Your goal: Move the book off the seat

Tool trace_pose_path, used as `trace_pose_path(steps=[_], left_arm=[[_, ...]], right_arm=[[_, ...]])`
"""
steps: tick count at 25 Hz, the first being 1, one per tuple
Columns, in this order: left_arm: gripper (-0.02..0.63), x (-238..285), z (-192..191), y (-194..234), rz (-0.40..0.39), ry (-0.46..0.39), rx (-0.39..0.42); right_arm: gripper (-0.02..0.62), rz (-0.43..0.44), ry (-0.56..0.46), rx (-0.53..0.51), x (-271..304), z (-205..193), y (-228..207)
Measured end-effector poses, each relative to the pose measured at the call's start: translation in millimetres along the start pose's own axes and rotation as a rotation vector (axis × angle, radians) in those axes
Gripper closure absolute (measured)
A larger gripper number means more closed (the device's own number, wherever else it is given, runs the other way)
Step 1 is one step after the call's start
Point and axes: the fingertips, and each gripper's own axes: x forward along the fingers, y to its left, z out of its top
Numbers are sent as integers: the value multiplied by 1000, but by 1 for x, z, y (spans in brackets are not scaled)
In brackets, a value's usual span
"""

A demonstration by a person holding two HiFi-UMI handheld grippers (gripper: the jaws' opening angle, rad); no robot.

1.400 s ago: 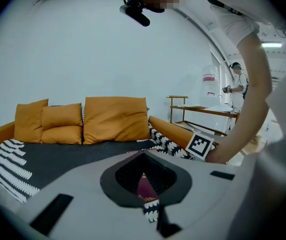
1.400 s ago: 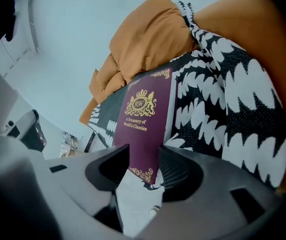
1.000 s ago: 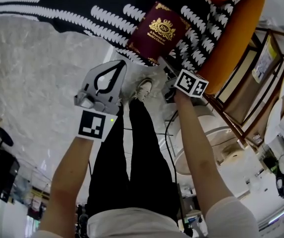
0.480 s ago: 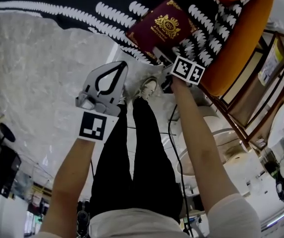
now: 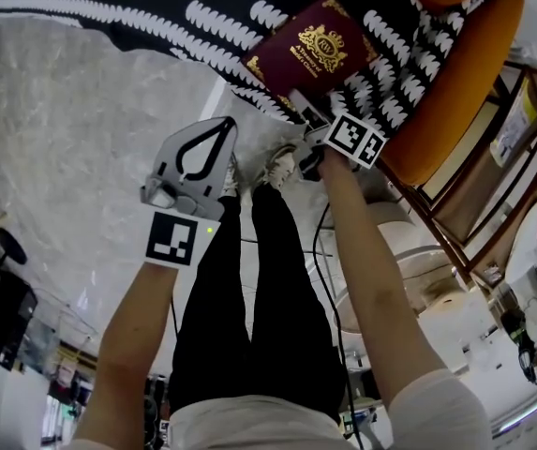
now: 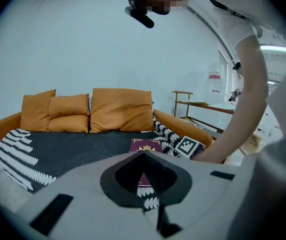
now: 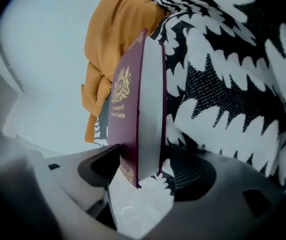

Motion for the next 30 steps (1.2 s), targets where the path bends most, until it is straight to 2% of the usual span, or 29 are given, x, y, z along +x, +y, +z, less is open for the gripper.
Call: trace_pose_path(steps=[8, 16, 20, 25, 30], left_arm=[[589, -6, 0, 1, -5, 1, -18], [589, -6, 13, 0, -10, -22, -57], [589, -13, 23, -3, -28, -47, -44], [589, -25, 31, -3, -48, -55, -36], [589, -37, 44, -6, -72, -79, -10]], right_arm=[[336, 109, -51, 120, 0, 4, 27], [359, 154, -67, 203, -52, -22, 36], [368, 153, -86, 175, -74, -35, 44], [371, 238, -136, 140, -85, -32, 78], [371, 266, -200, 151, -101, -22, 103]])
